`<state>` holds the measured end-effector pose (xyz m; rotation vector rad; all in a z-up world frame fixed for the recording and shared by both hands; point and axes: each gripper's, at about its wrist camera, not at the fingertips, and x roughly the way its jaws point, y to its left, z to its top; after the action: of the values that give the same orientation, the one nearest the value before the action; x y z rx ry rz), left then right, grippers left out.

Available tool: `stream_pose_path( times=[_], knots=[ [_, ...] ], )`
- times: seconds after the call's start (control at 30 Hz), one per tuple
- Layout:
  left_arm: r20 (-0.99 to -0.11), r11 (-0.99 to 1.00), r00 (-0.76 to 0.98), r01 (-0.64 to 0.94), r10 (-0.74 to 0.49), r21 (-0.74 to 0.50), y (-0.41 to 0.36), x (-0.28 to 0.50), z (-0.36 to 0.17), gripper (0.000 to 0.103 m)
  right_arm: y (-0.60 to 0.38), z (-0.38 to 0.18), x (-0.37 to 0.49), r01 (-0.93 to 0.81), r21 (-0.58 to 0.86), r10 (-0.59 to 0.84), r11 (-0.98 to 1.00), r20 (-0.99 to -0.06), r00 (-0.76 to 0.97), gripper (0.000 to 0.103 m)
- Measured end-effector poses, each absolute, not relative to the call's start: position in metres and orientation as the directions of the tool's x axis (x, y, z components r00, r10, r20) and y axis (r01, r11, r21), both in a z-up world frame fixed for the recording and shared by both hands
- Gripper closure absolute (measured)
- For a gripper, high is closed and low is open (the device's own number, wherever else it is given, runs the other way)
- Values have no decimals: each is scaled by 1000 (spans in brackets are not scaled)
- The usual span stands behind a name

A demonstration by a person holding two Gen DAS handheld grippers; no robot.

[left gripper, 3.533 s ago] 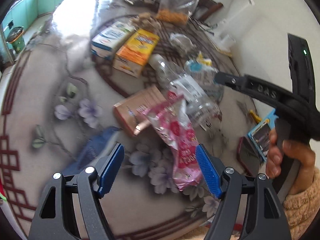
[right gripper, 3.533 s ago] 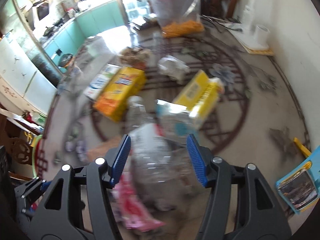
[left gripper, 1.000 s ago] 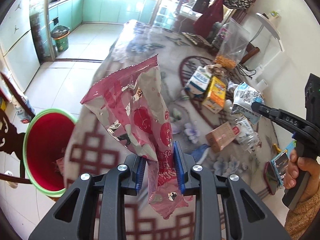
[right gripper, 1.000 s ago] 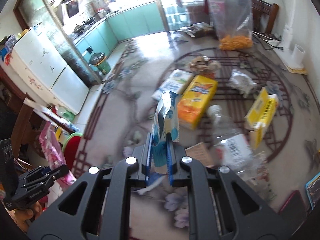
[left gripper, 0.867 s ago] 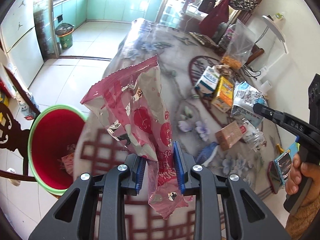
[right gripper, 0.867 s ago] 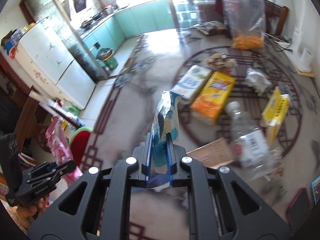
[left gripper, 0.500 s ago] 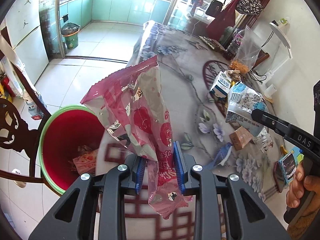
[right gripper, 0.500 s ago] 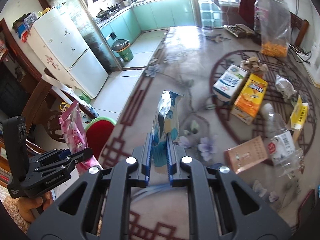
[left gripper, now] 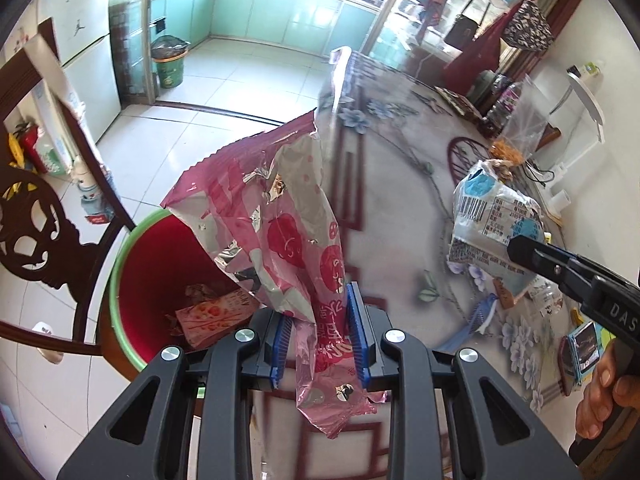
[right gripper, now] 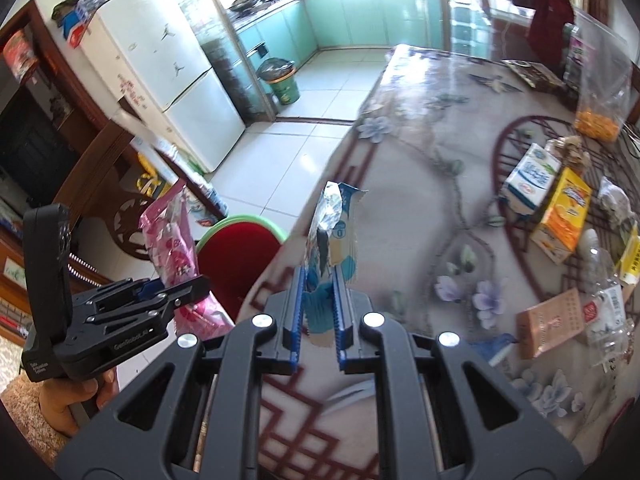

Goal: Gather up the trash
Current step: 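Carry the pink bag and clear wrapper over the red bin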

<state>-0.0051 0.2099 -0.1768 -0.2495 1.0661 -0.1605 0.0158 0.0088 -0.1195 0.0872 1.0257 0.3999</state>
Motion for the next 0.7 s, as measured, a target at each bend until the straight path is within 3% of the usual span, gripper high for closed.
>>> stream_pose_path(
  times=[0.7],
  knots=[
    [-880,949,453,-190,-144,-253,297,-4,-206,79,103,-132,35,-455,242,414,857,-849,329,89]
  ],
)
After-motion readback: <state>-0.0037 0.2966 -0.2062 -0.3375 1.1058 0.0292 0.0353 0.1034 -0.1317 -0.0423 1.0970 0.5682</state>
